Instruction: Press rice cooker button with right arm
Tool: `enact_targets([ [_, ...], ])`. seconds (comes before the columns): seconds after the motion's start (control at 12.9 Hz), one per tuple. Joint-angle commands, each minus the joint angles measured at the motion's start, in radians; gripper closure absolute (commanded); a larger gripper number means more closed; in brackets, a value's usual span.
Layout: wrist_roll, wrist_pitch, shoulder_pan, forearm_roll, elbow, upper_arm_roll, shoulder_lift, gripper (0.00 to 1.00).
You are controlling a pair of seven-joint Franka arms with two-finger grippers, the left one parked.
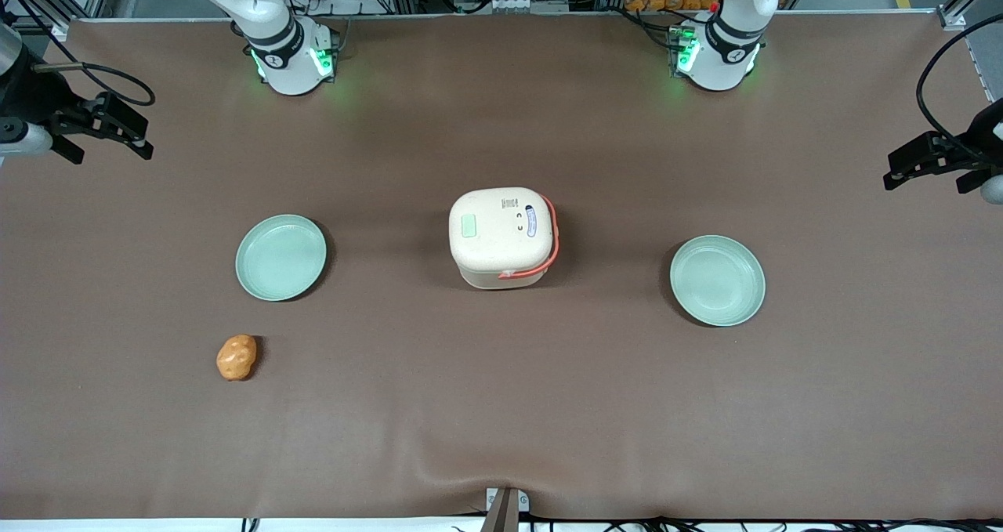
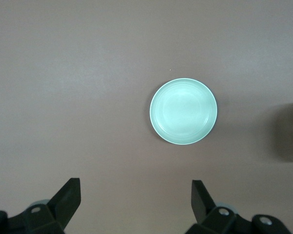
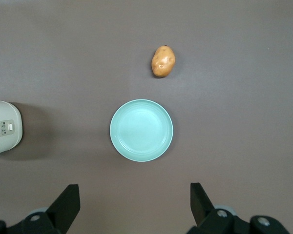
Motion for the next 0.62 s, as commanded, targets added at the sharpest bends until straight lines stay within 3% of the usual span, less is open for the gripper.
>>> enact_targets([
  [0.0,-0.016,-0.017,-0.014,-0.015,0.022,0.01,0.016,0.0],
  [0.54,-0.007,-0.001,0.055,0.001,0.088,0.014,0.139,0.0],
])
